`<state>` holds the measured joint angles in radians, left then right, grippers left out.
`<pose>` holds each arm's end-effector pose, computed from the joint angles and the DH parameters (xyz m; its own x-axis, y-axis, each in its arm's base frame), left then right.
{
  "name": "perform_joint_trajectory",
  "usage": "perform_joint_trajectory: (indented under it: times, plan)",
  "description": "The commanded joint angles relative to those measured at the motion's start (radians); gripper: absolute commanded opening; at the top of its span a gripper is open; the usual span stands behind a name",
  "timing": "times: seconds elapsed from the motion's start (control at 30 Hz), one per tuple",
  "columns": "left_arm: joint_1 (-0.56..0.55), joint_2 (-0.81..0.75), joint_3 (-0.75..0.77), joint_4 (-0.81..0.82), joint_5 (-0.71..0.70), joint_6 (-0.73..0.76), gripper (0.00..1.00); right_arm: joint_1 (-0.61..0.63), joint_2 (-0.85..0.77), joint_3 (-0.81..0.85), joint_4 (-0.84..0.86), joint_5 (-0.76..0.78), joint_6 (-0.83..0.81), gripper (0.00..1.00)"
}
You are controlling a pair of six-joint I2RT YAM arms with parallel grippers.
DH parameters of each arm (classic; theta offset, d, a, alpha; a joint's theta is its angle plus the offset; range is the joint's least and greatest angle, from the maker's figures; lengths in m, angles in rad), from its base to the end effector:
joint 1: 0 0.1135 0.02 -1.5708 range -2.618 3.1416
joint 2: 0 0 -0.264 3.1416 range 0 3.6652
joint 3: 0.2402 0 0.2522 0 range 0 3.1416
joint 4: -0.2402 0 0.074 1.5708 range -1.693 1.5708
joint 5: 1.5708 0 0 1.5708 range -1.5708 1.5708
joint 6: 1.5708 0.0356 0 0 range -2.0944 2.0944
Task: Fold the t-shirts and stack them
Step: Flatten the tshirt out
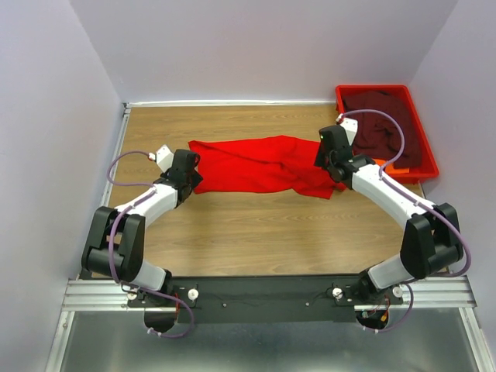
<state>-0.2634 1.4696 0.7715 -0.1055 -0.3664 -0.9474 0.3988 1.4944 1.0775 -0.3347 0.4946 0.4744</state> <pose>0.2872 -0.0642 0.1875 -0.4082 -0.6750 -0.6146 -0.5625 0.7162 -0.4130 0.3061 0.1107 0.2605 -0.5699 0.1962 -0.7980 0.2677 0.9624 0.0454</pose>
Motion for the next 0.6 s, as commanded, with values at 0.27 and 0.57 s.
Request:
perform_joint_trajectory:
  times: [0.27, 0.57]
  plan:
    - [0.001, 0.066, -0.009, 0.023, -0.072, -0.03, 0.55, -0.003, -0.043, -0.025, 0.0, -0.083, 0.007, 0.58]
    - [0.001, 0.138, 0.006, 0.089, -0.052, -0.045, 0.54, -0.003, -0.088, -0.051, -0.001, -0.114, 0.007, 0.58]
